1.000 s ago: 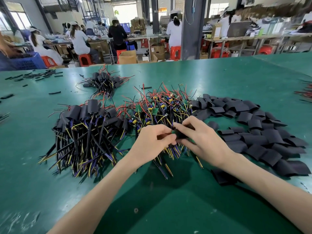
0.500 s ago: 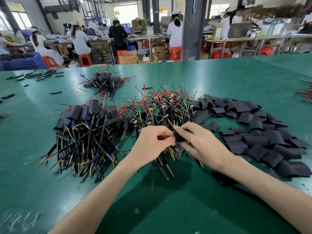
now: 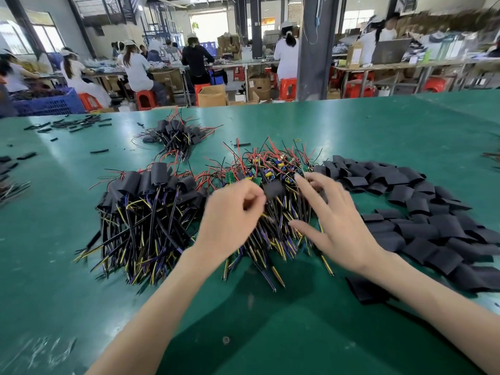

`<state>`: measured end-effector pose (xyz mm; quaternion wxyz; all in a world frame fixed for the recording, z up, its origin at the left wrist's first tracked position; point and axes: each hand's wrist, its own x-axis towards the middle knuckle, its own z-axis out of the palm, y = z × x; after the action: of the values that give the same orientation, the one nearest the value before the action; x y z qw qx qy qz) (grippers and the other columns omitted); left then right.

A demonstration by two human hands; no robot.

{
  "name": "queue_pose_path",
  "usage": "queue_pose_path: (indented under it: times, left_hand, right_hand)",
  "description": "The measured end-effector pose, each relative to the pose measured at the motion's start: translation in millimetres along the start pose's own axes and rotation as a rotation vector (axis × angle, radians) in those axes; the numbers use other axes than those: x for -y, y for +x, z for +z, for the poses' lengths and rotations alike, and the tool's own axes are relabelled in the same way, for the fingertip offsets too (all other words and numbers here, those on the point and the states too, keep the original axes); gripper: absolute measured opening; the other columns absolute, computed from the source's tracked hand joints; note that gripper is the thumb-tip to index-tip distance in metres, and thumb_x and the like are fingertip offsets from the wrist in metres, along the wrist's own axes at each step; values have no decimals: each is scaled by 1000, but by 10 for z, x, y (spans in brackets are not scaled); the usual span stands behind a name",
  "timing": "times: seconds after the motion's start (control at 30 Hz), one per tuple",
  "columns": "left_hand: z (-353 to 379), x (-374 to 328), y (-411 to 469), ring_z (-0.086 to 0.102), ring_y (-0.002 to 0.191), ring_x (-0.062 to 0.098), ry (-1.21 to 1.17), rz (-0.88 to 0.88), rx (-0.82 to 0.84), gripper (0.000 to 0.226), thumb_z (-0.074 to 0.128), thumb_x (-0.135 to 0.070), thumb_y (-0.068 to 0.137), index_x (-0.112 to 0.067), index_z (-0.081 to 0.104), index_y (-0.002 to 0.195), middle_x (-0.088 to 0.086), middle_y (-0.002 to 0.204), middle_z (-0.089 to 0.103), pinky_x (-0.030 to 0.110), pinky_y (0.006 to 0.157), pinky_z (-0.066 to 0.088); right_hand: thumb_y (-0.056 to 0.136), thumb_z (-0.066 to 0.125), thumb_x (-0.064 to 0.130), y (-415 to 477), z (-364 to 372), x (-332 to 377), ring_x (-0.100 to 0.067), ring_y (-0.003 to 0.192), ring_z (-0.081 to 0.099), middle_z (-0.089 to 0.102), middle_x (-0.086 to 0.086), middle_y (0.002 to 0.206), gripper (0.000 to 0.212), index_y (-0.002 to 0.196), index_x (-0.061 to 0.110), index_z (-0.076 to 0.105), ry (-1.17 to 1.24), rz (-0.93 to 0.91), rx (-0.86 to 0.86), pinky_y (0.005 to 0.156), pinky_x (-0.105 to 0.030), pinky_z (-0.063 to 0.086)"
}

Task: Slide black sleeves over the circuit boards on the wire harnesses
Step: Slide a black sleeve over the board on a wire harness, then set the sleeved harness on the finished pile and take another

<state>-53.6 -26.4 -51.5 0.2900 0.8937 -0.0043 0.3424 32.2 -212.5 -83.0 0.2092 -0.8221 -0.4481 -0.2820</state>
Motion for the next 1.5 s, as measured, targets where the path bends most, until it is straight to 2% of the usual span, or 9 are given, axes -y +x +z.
queue_pose_path:
  times: [0.23, 0.3, 0.37, 0.5, 0.63, 0.97, 1.1, 1.27, 1.5]
  left_hand:
    - [-569, 314, 237, 64, 67, 25, 24, 49, -686, 12, 61, -22, 93, -11, 62, 88, 0, 81, 63, 47, 58, 52]
    - [-695, 347, 274, 61, 65, 23, -47, 68, -812, 9, 60, -27, 93, -24, 58, 85, -11, 79, 56, 41, 58, 53]
    - [-790, 421, 305, 49, 65, 11, 155, 146, -893, 14, 62, -19, 92, -14, 62, 79, -18, 78, 50, 16, 67, 42]
    - [-774, 740, 310, 50, 85, 33, 633, -122, -628, 19, 52, -5, 89, 2, 65, 77, 16, 77, 57, 33, 59, 31]
    - [-609, 926, 217, 47, 102, 37, 665, -383, -292, 20, 53, 1, 86, -4, 71, 91, 19, 94, 60, 42, 68, 40]
    - [-415, 778, 270, 49, 98, 35, 816, -410, -293, 19, 54, -14, 85, -8, 71, 91, 17, 95, 64, 41, 83, 27]
    - [-172, 684, 368, 48, 104, 31, 540, -207, -220, 25, 52, -4, 87, -6, 65, 109, 16, 107, 61, 37, 88, 35]
    - [343, 705, 487, 36, 130, 31, 261, -344, 138, 47, 40, -7, 98, -3, 31, 144, 18, 141, 41, 38, 107, 30]
    - [472, 758, 483, 46, 114, 26, 185, -316, -23, 25, 56, -6, 90, -9, 55, 116, 10, 122, 50, 29, 90, 34]
  right_hand:
    - [80, 70, 18, -7, 27, -96, -33, 116, 45, 47, -14, 127, 56, 131, 7, 49, -45, 122, 29, 98, -48, 39]
    - [80, 69, 18, -14, 48, -119, -31, 117, 45, 48, -12, 126, 50, 127, 9, 53, -76, 147, 66, 97, -46, 37]
    - [81, 68, 18, -15, 65, -149, -30, 117, 45, 49, -10, 125, 45, 124, 10, 56, -99, 173, 86, 96, -44, 36]
    - [80, 67, 17, -1, 82, -214, -31, 111, 47, 54, -9, 117, 35, 114, 10, 62, -128, 265, 66, 91, -43, 36]
    - [83, 63, 18, -3, 85, -294, -32, 107, 45, 56, -10, 112, 29, 109, 8, 64, -203, 379, 84, 89, -43, 35]
    - [85, 50, 14, 31, -129, -800, -39, 114, 38, 46, -20, 121, 32, 115, 4, 53, -395, 755, 324, 92, -49, 33]
    - [89, 45, 17, -14, -115, -1101, -41, 123, 33, 38, -19, 135, 37, 125, 8, 45, -377, 810, 411, 98, -52, 29]
    - [93, 42, 13, 4, 29, -1401, -28, 141, 17, 23, -6, 153, 51, 144, 16, 31, -281, 628, 365, 109, -49, 21]
    - [95, 39, 10, 102, 232, -1525, -24, 133, 31, 32, -3, 149, 52, 146, 18, 29, -227, 451, 520, 106, -40, 30]
